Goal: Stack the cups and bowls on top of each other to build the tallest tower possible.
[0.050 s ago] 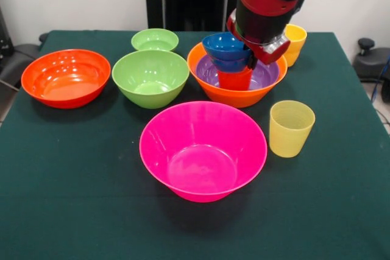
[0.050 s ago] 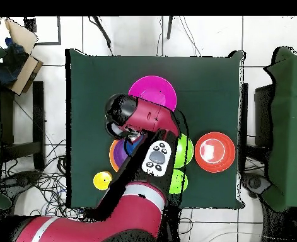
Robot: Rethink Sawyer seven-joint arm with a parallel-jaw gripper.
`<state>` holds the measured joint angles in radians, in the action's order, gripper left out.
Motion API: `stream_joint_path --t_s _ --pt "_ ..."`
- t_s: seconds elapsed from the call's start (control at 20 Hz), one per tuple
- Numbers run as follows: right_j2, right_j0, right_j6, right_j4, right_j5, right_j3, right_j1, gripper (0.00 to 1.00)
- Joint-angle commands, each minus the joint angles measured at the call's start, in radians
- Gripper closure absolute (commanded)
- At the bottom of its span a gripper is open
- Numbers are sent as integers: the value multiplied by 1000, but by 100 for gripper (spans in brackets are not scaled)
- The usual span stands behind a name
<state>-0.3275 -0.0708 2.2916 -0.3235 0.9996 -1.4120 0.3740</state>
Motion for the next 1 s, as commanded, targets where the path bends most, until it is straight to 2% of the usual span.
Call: stream_joint_path --t_s 0.05,0.65,1.0 --pt "97 -19 182 -35 -65 -83 -34 100" --pt "106 -31 194 -58 -93 -88 -42 100" --pt "82 -48 224 -63 -74 -59 -53 100"
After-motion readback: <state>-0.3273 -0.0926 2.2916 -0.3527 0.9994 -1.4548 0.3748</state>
